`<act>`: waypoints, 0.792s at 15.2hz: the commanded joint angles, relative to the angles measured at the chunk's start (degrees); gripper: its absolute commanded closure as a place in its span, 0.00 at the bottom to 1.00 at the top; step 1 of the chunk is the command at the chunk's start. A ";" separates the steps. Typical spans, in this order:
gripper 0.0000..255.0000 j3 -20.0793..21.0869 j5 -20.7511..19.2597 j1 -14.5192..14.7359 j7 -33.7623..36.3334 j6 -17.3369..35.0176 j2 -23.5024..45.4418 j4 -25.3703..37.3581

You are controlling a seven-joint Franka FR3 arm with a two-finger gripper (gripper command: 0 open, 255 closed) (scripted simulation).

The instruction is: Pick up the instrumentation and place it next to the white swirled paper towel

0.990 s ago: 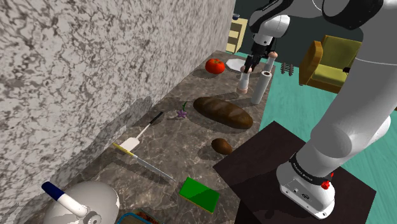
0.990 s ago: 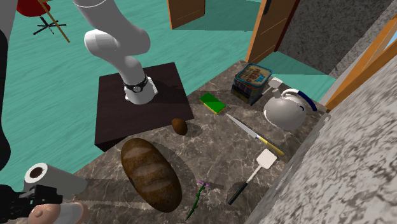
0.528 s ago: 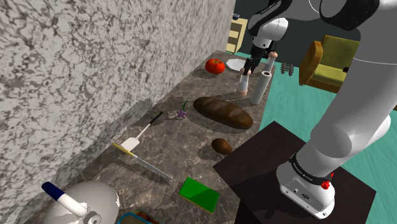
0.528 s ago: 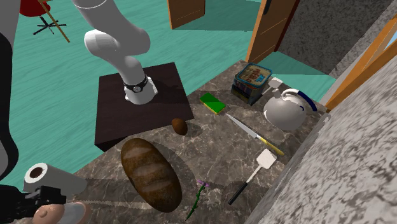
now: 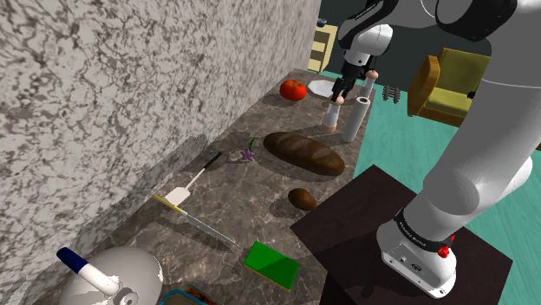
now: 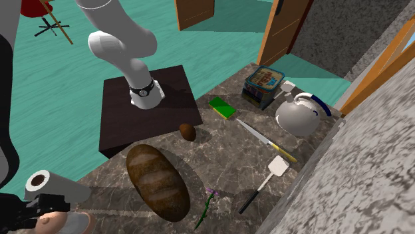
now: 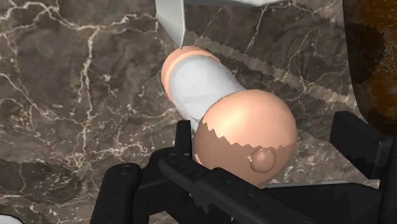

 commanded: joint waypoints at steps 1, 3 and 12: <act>0.00 -0.25 -0.56 -0.04 0.35 -1.66 -0.83 0.90; 0.00 -0.70 -1.55 -0.17 0.99 -5.03 -2.29 2.94; 0.00 -0.85 -1.90 -0.24 1.22 -6.38 -2.78 3.84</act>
